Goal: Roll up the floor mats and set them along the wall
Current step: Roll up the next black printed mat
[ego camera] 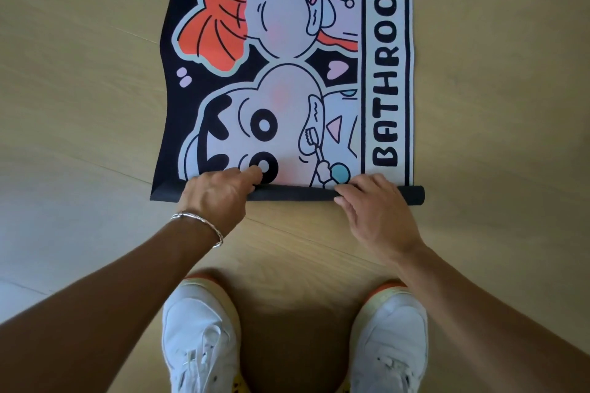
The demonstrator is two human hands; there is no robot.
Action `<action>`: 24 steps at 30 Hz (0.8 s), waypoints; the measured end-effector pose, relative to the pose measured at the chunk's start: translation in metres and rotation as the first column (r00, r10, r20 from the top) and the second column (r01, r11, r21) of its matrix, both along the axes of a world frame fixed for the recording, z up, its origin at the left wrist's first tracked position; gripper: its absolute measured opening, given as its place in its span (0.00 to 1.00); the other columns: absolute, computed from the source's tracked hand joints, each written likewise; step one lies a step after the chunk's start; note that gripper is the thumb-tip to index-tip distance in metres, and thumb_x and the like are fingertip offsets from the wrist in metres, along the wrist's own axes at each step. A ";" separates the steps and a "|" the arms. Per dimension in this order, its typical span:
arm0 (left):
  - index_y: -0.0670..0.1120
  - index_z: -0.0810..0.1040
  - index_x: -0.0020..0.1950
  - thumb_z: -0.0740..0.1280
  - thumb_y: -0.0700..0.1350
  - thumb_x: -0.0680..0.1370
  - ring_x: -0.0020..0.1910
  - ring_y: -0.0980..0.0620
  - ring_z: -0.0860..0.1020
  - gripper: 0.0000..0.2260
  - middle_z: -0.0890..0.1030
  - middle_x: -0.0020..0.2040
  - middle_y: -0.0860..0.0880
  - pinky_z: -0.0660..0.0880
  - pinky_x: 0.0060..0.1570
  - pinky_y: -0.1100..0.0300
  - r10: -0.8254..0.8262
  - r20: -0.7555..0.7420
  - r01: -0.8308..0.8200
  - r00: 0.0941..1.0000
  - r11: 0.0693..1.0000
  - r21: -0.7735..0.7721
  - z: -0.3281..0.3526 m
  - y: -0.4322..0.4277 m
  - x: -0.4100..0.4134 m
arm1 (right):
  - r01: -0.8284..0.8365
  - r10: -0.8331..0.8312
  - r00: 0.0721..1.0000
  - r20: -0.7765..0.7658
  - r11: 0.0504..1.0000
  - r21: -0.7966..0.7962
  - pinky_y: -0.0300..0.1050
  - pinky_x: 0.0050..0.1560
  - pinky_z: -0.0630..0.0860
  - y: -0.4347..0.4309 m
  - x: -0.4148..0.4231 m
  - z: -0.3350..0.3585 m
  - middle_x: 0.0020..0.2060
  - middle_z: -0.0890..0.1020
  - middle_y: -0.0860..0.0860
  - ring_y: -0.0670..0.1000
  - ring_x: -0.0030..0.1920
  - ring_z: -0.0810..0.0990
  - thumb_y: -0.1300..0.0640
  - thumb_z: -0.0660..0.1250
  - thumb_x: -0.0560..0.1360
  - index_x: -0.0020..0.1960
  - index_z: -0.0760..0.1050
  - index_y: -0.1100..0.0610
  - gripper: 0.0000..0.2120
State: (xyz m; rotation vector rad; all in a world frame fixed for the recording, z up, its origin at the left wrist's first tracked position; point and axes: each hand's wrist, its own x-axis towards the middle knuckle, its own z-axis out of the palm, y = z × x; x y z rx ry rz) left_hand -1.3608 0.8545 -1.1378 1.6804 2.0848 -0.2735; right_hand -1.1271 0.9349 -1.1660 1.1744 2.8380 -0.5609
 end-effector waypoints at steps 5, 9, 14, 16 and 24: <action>0.49 0.76 0.55 0.64 0.38 0.76 0.37 0.49 0.72 0.10 0.74 0.43 0.48 0.69 0.29 0.57 -0.052 0.067 0.050 0.996 0.998 0.028 -0.006 -0.009 -0.004 | 0.036 -0.034 0.998 0.043 0.999 -0.033 0.47 0.38 0.74 0.000 -0.002 0.003 0.38 0.80 0.51 0.53 0.36 0.77 0.51 0.60 0.77 0.51 0.79 0.57 0.13; 0.44 0.80 0.43 0.73 0.31 0.65 0.35 0.45 0.74 0.11 0.74 0.39 0.45 0.65 0.24 0.60 -0.089 -0.022 0.091 0.996 0.990 0.106 -0.012 -0.012 0.000 | 0.070 -0.076 0.996 0.052 0.991 0.111 0.53 0.47 0.75 -0.009 -0.007 0.005 0.42 0.80 0.53 0.55 0.42 0.79 0.59 0.71 0.72 0.50 0.80 0.57 0.07; 0.40 0.79 0.53 0.62 0.35 0.71 0.45 0.42 0.78 0.12 0.78 0.49 0.41 0.77 0.43 0.46 -0.167 -0.107 0.184 0.980 0.967 0.178 -0.013 -0.031 0.015 | 0.031 -0.041 0.978 0.205 0.998 0.051 0.61 0.68 0.65 -0.035 0.000 0.001 0.63 0.76 0.56 0.58 0.66 0.73 0.51 0.54 0.79 0.67 0.71 0.58 0.21; 0.38 0.73 0.66 0.58 0.41 0.74 0.61 0.38 0.75 0.20 0.74 0.64 0.37 0.71 0.58 0.38 -0.208 -0.149 0.221 0.967 0.972 0.079 -0.017 -0.049 0.017 | 0.019 -0.018 0.958 0.285 1.000 0.000 0.62 0.68 0.61 -0.037 0.001 0.001 0.68 0.73 0.57 0.59 0.70 0.69 0.45 0.49 0.79 0.70 0.68 0.60 0.27; 0.38 0.64 0.72 0.49 0.53 0.78 0.71 0.40 0.65 0.28 0.64 0.73 0.38 0.65 0.63 0.36 -0.112 -0.078 0.104 0.991 0.990 -0.094 -0.024 -0.030 0.013 | -0.036 0.067 0.934 0.351 0.995 -0.094 0.62 0.71 0.51 0.005 -0.023 -0.003 0.75 0.60 0.57 0.60 0.76 0.55 0.41 0.40 0.79 0.75 0.59 0.57 0.32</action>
